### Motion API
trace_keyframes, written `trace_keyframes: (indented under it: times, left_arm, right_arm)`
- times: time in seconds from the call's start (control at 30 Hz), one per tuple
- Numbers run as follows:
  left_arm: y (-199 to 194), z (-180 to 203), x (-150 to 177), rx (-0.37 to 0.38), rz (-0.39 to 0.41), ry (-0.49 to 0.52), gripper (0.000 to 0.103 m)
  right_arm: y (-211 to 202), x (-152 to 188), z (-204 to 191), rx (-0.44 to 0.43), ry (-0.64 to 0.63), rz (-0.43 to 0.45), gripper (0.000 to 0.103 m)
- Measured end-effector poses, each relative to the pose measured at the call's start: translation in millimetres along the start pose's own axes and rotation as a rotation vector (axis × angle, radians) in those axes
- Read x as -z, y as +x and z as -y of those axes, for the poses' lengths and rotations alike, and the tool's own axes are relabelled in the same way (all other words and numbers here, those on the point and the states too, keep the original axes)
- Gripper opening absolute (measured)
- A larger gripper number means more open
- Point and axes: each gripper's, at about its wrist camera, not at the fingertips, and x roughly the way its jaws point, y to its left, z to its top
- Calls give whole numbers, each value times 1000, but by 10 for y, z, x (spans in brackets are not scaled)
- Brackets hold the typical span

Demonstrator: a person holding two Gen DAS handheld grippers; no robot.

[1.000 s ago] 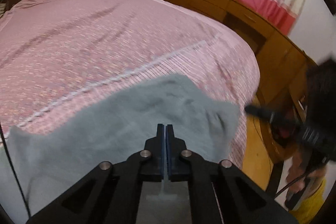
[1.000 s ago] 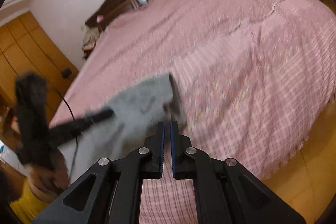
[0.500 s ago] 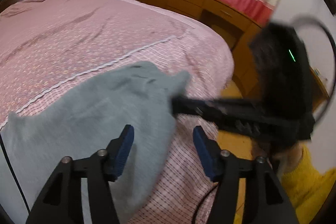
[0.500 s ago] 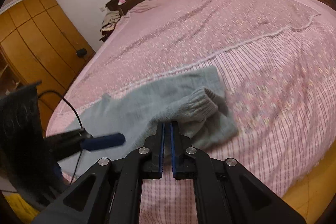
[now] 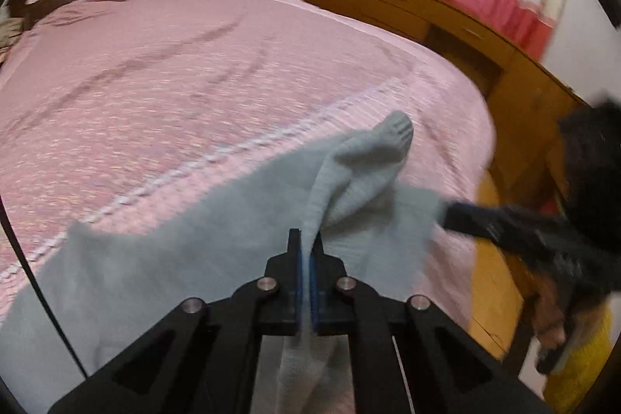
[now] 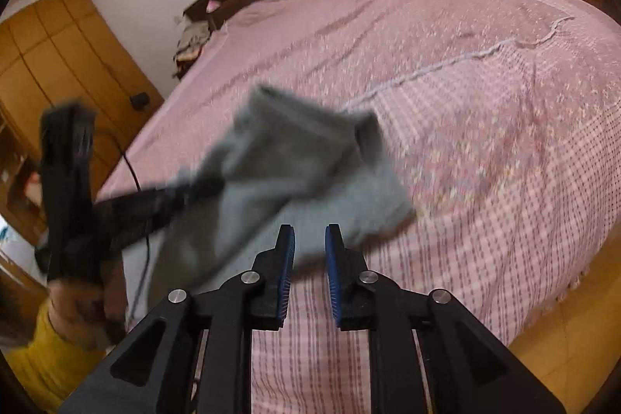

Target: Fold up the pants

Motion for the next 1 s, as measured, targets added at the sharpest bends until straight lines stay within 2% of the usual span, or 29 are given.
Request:
trace_keyframes:
  times: [0.1, 0.2, 0.23, 0.37, 0.4, 0.47, 0.53, 0.6, 0.77, 0.8, 0.83, 1.0]
  left_arm:
    - [115, -119, -10, -112, 2, 0, 4]
    - [153, -212, 36, -137, -18, -21, 7]
    - [118, -211, 59, -130, -8, -21, 8]
    - [-163, -80, 154, -59, 37, 23, 27]
    - [-211, -20, 155, -28, 52, 27, 32]
    - [-330, 62, 199, 64, 69, 27, 34]
    - [-353, 131, 223, 152, 63, 22, 34]
    - [-302, 192, 243, 201, 52, 30, 34]
    - [31, 279, 326, 176, -31, 75, 32]
    - [99, 275, 340, 162, -45, 71, 18]
    - [170, 259, 355, 152, -58, 56, 12]
    - [217, 116, 373, 219, -56, -35, 11]
  right_arm:
    - [95, 86, -28, 21, -23, -41, 18]
    - [153, 97, -25, 29, -25, -55, 18]
    - [155, 67, -23, 22, -21, -45, 18]
    - [147, -114, -40, 3, -25, -1, 17]
    - [166, -170, -50, 4, -32, 3, 17]
    - [239, -253, -53, 1, -40, -9, 17]
    - [313, -306, -41, -11, -40, -25, 17]
    - [371, -327, -34, -17, -31, -45, 17]
    - [286, -252, 17, -27, 17, -45, 19]
    - [260, -225, 31, -28, 29, -45, 24]
    - [228, -181, 40, -26, 38, -43, 29]
    - [259, 36, 0, -20, 48, -85, 32]
